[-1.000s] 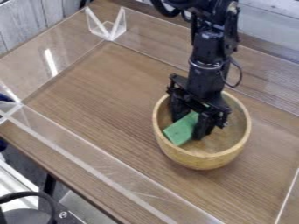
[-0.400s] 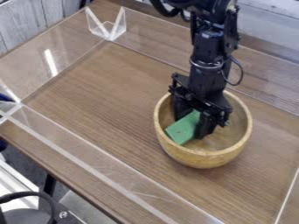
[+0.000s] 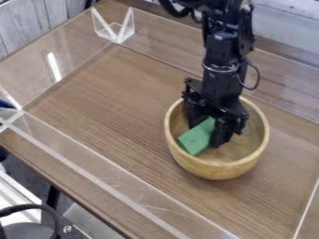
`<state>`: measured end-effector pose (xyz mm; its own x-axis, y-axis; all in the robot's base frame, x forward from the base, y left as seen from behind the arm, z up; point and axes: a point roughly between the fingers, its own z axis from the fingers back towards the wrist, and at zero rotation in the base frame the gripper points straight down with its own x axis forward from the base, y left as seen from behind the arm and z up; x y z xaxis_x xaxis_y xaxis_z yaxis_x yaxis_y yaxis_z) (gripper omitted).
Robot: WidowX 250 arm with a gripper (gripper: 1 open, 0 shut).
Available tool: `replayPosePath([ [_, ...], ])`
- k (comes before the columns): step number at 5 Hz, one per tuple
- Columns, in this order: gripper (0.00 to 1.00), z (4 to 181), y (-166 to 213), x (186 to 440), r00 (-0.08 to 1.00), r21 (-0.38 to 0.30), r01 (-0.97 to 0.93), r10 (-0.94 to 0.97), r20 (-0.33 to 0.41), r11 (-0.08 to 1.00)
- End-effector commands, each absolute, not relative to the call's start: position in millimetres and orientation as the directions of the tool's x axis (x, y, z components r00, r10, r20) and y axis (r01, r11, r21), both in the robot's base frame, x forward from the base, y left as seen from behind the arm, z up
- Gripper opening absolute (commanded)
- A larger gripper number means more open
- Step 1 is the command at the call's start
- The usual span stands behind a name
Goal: Remove the green block from inside the brown bowl and put it on the table
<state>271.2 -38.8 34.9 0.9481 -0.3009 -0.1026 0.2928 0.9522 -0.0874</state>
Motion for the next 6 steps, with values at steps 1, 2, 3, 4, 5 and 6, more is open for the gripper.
replayPosePath([
  [1,0.00,56.2,-38.8,279.8,0.951,-0.080,0.305,-0.307,-0.020,0.949],
  [2,0.00,58.3,-39.0,279.7,0.950,-0.085,0.309,-0.311,-0.012,0.947],
  [3,0.00,60.1,-39.1,279.6,0.949,-0.091,0.312,-0.314,-0.005,0.946],
  [4,0.00,61.2,-39.2,279.8,0.948,-0.096,0.316,-0.317,0.000,0.944],
  [5,0.00,60.3,-39.3,280.3,0.947,-0.101,0.320,-0.321,0.001,0.942],
  [6,0.00,58.5,-39.5,280.9,0.946,-0.105,0.323,-0.325,-0.002,0.940],
])
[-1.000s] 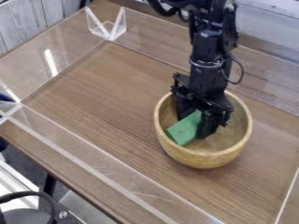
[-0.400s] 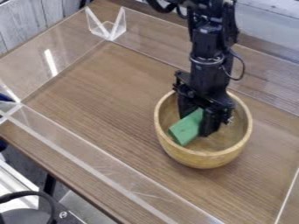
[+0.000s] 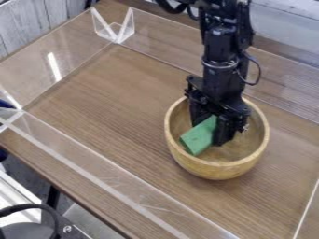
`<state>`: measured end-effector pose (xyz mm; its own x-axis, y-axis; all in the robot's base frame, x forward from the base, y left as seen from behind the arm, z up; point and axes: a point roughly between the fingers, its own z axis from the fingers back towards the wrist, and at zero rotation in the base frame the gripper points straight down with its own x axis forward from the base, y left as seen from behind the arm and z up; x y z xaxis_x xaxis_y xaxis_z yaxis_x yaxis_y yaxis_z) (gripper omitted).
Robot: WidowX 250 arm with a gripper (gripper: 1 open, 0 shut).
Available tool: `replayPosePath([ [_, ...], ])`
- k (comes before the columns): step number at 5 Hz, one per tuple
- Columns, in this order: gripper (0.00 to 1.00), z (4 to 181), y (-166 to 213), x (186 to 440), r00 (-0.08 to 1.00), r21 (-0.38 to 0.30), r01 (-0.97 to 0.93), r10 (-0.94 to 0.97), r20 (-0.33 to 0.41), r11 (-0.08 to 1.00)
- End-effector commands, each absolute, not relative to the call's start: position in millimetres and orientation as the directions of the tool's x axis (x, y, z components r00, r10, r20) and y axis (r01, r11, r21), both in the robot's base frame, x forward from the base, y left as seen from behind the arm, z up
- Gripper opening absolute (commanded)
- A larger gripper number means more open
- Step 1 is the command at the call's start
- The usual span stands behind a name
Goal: Remove the green block from inside the brown bowl and put it on the table
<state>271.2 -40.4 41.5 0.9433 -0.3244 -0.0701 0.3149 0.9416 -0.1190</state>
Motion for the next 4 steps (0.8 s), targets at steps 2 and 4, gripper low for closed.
replayPosePath([
  [2,0.00,84.3,-27,281,0.956,-0.087,0.294,-0.292,0.040,0.952],
  [4,0.00,110.1,28,285,0.987,-0.060,0.144,-0.139,0.081,0.988],
])
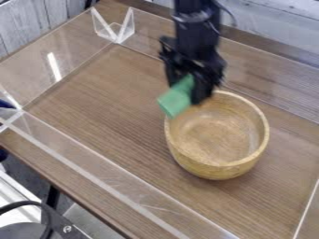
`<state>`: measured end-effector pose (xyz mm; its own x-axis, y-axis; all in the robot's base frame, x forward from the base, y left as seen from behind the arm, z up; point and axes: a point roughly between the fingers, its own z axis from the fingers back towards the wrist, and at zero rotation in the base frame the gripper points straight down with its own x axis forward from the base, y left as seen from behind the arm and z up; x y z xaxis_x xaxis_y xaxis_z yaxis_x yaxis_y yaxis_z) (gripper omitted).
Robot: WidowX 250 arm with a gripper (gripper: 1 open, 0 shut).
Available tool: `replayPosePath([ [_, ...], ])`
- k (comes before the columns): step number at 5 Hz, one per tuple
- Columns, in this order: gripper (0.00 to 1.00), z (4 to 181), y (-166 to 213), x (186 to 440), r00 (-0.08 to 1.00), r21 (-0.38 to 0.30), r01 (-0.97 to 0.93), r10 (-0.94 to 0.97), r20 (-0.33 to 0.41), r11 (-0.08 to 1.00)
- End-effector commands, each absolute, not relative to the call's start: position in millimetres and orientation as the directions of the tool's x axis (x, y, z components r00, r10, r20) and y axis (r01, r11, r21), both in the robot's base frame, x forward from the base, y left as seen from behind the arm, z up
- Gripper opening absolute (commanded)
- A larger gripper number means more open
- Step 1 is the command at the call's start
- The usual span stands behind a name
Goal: Remove the green block from inside the brown bowl and put it on the table
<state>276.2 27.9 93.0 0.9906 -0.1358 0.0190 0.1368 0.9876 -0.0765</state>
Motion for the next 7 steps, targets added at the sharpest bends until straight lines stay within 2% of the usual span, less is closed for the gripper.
replayPosePath([
  [1,0.00,107.5,70,287,0.995,-0.050,0.074,-0.070,0.073,0.996],
  [2,0.00,102.6,106,283,0.997,-0.040,0.036,-0.033,0.063,0.999],
  [3,0.00,95.6,111,272,0.998,-0.033,0.046,-0.044,0.050,0.998],
  [5,0.00,70.2,106,255,0.997,-0.031,0.074,-0.074,-0.002,0.997],
  [7,0.00,53.6,99,253,0.995,-0.031,0.093,-0.094,-0.031,0.995],
])
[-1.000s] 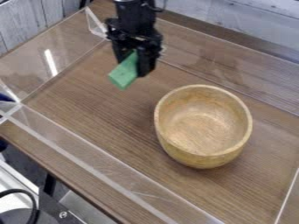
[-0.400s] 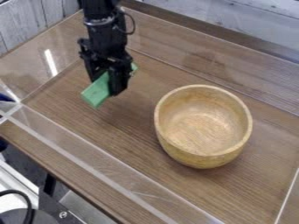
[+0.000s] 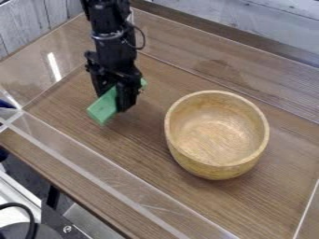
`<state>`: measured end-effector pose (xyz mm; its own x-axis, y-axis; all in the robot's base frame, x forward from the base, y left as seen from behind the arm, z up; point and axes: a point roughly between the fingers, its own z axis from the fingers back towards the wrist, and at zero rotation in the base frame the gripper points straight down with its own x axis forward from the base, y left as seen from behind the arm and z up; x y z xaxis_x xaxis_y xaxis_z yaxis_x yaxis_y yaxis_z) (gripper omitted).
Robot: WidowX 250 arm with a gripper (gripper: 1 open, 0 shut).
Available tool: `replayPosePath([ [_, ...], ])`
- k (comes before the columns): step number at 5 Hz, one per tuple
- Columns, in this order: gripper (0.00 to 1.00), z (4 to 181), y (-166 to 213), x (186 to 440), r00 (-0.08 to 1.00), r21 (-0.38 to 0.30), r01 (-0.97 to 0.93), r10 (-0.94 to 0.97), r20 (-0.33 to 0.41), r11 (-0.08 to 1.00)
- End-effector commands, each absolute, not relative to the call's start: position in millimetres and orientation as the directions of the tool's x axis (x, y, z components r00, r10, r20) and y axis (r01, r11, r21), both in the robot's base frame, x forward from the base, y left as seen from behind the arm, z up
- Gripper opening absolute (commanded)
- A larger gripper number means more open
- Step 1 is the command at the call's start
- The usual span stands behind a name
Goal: Remove the green block from inside the brown bowl and put it on the table
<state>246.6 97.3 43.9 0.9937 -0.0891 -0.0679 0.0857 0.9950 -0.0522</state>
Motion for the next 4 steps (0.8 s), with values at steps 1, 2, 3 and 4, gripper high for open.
replayPosePath([
  [1,0.00,51.6,96.6,253.1,0.995,-0.034,0.095,-0.097,-0.033,0.995],
  [2,0.00,50.6,95.1,253.2,0.995,-0.038,0.096,-0.097,-0.036,0.995],
  [3,0.00,50.4,93.6,253.2,0.995,-0.041,0.095,-0.097,-0.037,0.995],
  [4,0.00,49.9,92.2,253.4,0.995,-0.044,0.095,-0.096,-0.038,0.995],
])
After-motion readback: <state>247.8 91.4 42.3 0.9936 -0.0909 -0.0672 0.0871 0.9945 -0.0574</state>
